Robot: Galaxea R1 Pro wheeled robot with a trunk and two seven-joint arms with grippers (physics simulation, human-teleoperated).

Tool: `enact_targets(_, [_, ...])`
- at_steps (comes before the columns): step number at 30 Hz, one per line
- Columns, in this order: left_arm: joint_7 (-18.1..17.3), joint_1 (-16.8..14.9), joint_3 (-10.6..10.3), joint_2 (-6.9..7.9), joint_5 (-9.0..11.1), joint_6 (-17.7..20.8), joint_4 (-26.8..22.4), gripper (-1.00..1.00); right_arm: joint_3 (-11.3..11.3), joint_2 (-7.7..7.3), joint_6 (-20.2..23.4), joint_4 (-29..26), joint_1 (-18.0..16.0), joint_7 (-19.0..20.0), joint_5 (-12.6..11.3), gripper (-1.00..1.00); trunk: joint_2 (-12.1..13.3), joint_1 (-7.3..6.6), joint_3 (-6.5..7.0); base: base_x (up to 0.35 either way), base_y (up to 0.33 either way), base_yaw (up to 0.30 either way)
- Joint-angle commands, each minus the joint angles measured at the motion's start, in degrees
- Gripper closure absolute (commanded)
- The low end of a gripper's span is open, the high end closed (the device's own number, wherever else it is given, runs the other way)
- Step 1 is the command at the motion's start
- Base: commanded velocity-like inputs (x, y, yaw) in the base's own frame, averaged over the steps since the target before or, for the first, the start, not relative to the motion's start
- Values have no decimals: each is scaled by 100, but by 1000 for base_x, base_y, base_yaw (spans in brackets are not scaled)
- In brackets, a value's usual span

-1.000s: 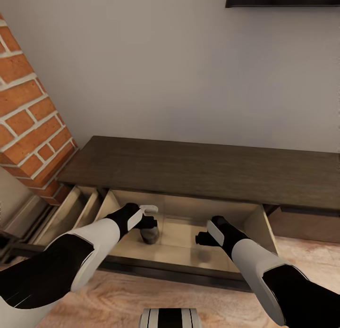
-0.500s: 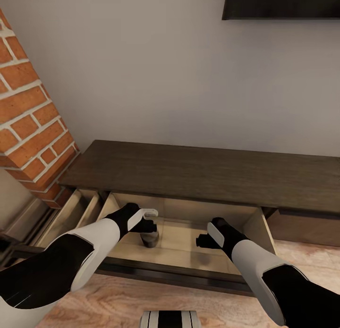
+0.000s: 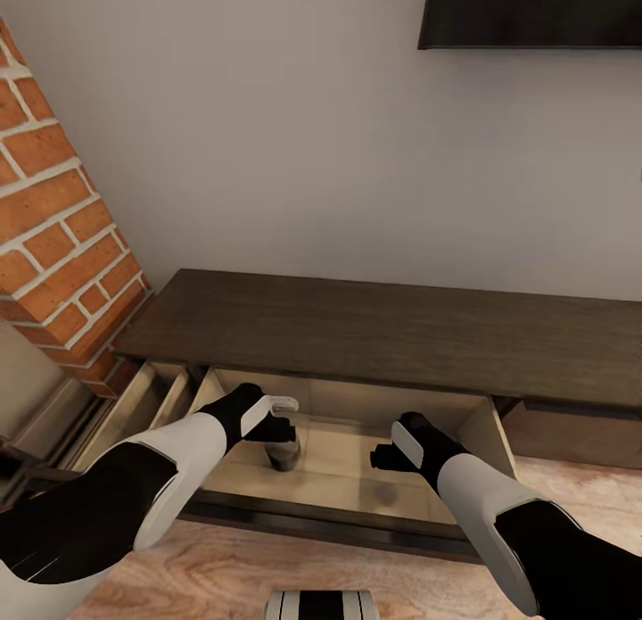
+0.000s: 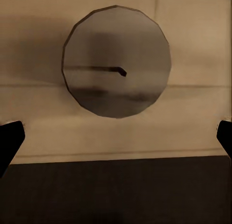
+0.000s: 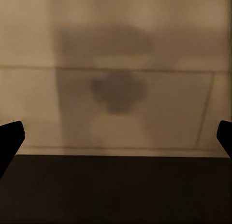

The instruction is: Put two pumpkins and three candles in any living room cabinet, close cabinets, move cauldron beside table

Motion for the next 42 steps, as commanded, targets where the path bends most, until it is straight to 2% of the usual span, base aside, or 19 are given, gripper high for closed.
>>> enact_targets(1, [40,-2,-24,0,59,60,-10,-100,39,-2,20,-4,-2,-44,-61,-100,40,-23,14,0,0,0])
enact_targets(8, [49,0,-24,0,59,173,-10,-100,43,-2,20,114,1,-44,-61,-100,321,-177,140,0,0,0])
enact_targets(11, [59,-2,-24,0,59,177,-10,-100,43,0,20,120,2,-38,-61,-100,321,-177,140,0,0,0])
enact_targets(18, [75,-2,-24,0,59,171,-10,-100,43,155,20,122,2,-35,-61,-100,321,-177,140,-41,0,0])
enact_targets(24, [76,-2,-24,0,59,170,-10,-100,43,170,20,118,3,-31,-61,-100,321,-177,140,-173,0,0])
enact_targets(36, [76,0,-24,0,59,153,-10,-100,43,179,16,121,2,-28,-61,-100,321,-177,140,-11,0,0])
enact_targets(42, [77,-1,-24,0,59,155,-10,-100,43,181,16,119,2,-30,-61,-100,561,-309,248,0,0,0])
